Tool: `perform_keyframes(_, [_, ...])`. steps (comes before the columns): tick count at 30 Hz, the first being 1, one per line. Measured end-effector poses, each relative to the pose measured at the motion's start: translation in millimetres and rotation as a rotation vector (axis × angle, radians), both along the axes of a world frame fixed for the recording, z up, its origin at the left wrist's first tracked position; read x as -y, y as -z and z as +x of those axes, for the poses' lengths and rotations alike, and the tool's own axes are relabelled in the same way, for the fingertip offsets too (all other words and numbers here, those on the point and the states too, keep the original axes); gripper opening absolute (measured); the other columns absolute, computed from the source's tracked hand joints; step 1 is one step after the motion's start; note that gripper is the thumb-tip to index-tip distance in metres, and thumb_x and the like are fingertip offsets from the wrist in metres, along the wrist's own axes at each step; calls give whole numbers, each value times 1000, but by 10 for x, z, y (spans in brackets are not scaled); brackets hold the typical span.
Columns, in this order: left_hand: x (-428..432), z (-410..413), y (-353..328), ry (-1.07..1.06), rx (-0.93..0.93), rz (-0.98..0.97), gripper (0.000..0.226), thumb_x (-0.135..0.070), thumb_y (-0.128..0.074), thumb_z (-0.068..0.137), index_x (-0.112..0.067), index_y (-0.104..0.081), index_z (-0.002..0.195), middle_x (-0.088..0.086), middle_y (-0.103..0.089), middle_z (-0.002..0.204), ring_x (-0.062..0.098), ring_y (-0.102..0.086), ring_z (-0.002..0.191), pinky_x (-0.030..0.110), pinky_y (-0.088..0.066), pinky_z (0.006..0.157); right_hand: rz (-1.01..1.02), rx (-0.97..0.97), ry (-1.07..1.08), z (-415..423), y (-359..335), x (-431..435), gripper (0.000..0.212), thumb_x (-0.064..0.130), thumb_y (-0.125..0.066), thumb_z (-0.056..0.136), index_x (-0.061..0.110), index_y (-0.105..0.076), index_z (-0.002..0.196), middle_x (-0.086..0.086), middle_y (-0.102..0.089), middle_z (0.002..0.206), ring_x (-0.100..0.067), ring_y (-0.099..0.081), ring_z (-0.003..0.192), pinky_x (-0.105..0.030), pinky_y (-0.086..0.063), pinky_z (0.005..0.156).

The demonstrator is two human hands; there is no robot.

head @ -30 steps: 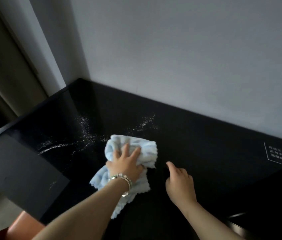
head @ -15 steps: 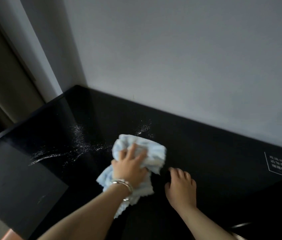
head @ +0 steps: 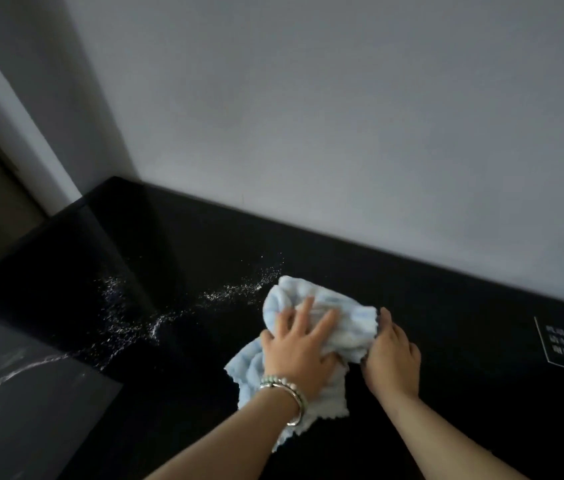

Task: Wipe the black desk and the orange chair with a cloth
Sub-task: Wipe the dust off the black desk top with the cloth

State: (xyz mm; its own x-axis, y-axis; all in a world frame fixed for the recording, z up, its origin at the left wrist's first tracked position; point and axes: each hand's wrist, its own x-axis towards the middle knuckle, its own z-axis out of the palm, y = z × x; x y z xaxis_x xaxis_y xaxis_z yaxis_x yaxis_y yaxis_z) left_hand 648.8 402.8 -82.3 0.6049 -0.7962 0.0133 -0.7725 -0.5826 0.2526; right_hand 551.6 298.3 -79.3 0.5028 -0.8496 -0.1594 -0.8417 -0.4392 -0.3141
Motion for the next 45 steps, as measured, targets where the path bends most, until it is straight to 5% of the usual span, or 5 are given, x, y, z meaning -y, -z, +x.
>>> perform_keyframes(6, [232,383,43,-124,-48,231,61,-44,-43,87,-55,-12,139,-13,5,156,27,-2,143,51,-27,100,-59,21,-31,-84,101,104,64,13,-43,95,16,-11,149,5,-36,149,-10,-32,137,-31,-26,112])
perform_keyframes(21, [381,790,-39,-285,19,288,58,-40,-39,89,-46,-17,142,-6,-5,155,29,-13,139,47,-34,95,19,118,-112,-193,23,266,53,12,-42,97,23,-26,146,9,-42,144,-10,-39,132,-27,-34,109])
perform_keyframes(29, [639,-225,-189,5,-80,92,59,-41,-44,86,-47,-19,139,-5,-11,154,30,-23,134,46,-33,96,305,695,474,-263,-59,489,47,-2,-38,93,16,-40,137,-4,-60,117,-25,-56,109,-25,-37,83])
perform_keyframes(41, [210,487,-139,-380,11,173,54,-41,-46,87,-41,-28,139,-4,-19,148,31,-28,129,46,-38,92,146,182,316,-582,-122,370,45,14,-48,94,28,-41,136,5,-49,135,-16,-41,129,-43,-28,109])
perform_keyframes(45, [455,31,-129,-51,-37,132,59,-45,-45,87,-52,-19,139,-6,-8,155,29,-21,135,47,-34,98,49,41,179,-528,-95,307,46,19,-49,93,30,-39,137,7,-39,144,-15,-33,135,-43,-26,110])
